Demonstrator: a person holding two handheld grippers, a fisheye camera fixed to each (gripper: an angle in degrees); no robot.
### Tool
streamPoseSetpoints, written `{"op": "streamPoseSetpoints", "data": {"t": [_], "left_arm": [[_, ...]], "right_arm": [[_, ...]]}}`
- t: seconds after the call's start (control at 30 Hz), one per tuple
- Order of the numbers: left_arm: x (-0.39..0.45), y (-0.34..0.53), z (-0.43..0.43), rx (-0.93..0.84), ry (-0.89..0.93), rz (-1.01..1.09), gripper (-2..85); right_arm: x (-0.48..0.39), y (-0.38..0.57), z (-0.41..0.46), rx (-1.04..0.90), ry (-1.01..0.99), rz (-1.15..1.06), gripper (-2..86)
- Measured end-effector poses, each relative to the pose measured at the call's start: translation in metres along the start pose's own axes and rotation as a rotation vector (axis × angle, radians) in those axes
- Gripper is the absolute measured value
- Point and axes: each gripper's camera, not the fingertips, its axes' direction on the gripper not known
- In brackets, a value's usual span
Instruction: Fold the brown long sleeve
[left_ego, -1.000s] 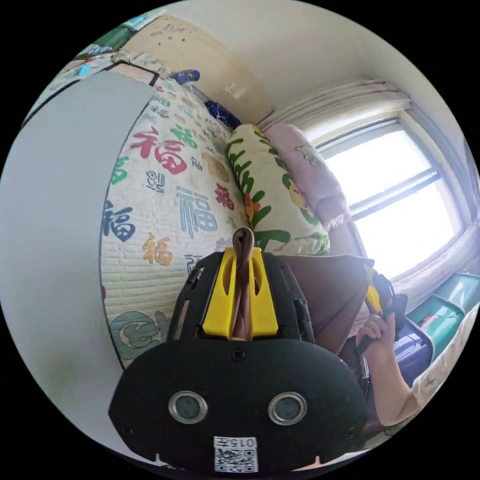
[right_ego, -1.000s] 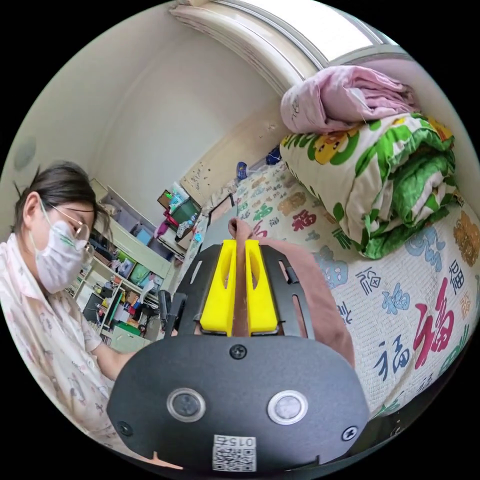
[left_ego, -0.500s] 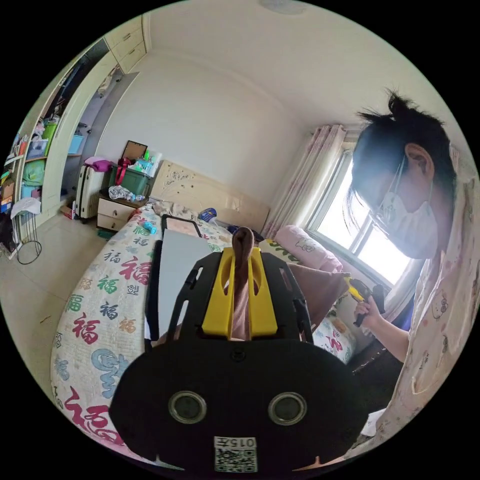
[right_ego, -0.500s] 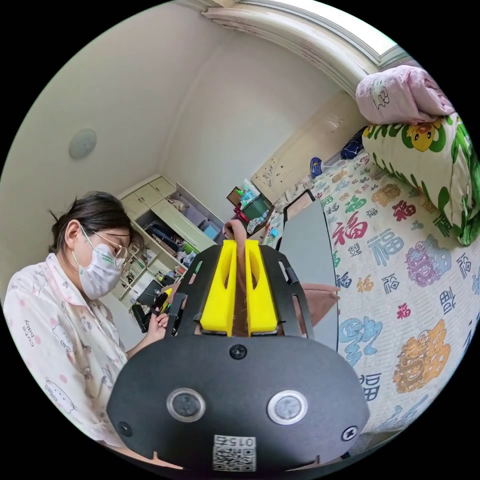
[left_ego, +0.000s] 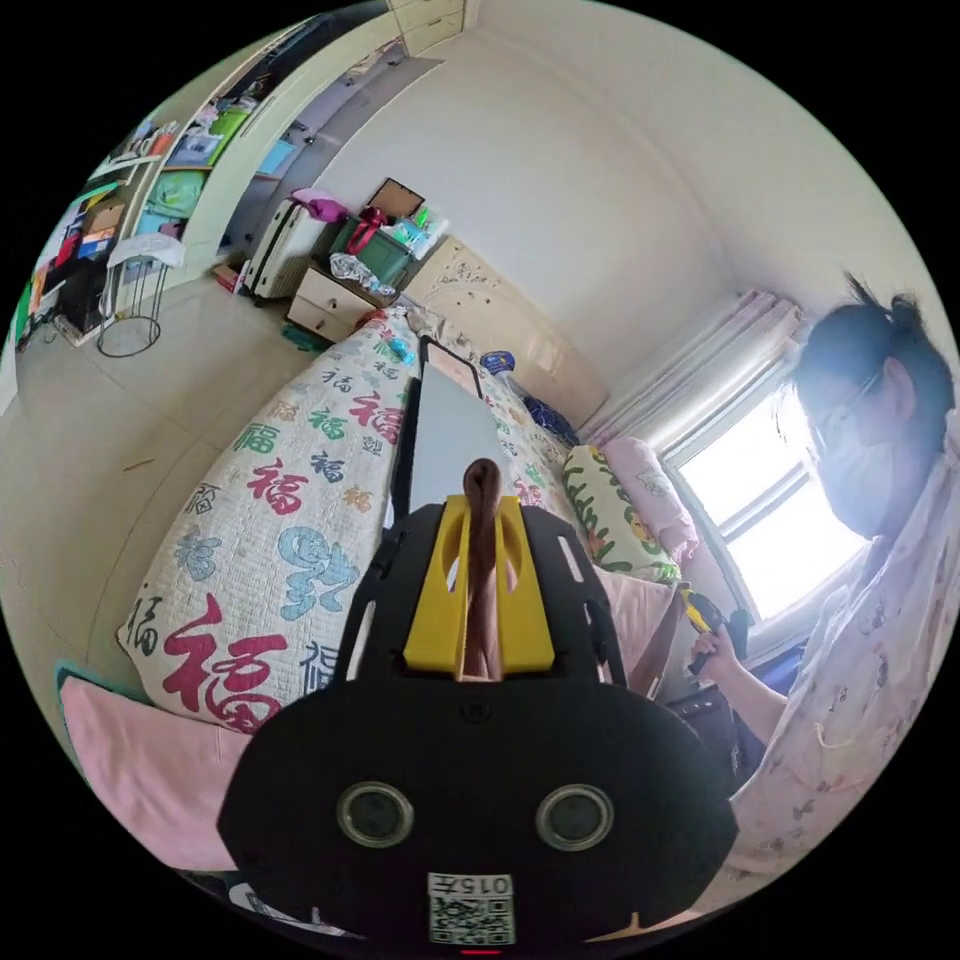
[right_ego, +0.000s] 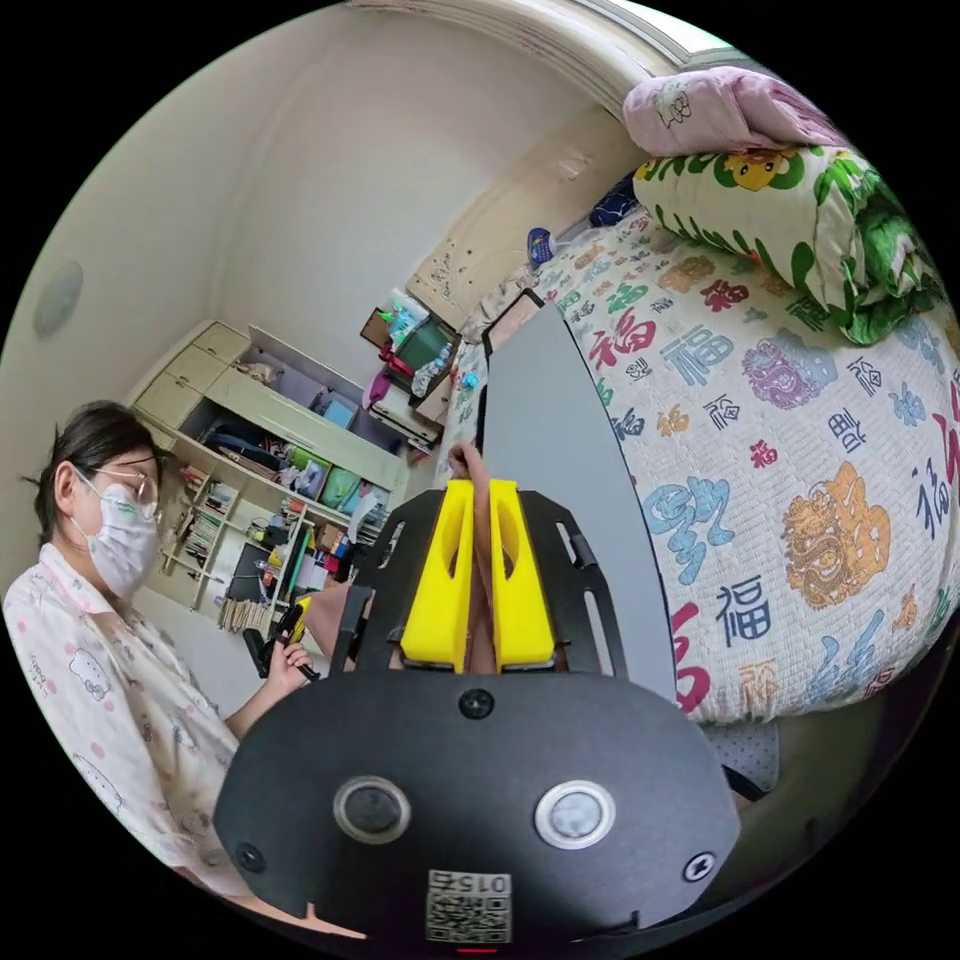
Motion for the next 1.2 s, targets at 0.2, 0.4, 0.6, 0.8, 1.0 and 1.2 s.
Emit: {"op": "streamPoseSetpoints", "data": {"t": [0.2,0.4,0.6,0.8,1.0,1.2], "left_arm": [[-0.074,-0.002,0.211,-0.153,-0.256,-0.086,3.0],[-0.071,-0.017,0.349,-0.269,-0.631,-0.144,4.7],[-0.03,-0.03,0.349,-0.305,-0.742,-0.084,6.4],[0.08,0.038,0.385,-0.816,-0.393,0.414,8.5],[0.121,0.121,0.446,-1.211,-0.245,0.71,11.2],[0.108,0.16,0.485,-1.334,-0.24,1.122,11.4]], "right_arm": [[0.2,-0.122,0.242,-0.206,0.287,0.113,1.8],[0.341,-0.206,0.389,-0.412,0.438,0.114,3.2],[0.373,-0.236,0.359,-0.429,0.474,-0.293,2.6],[0.339,-0.106,0.368,-0.884,0.159,-0.967,6.8],[0.393,0.005,0.398,-1.117,0.106,-1.321,8.0],[0.471,0.039,0.429,-1.195,0.249,-1.552,7.1]]}}
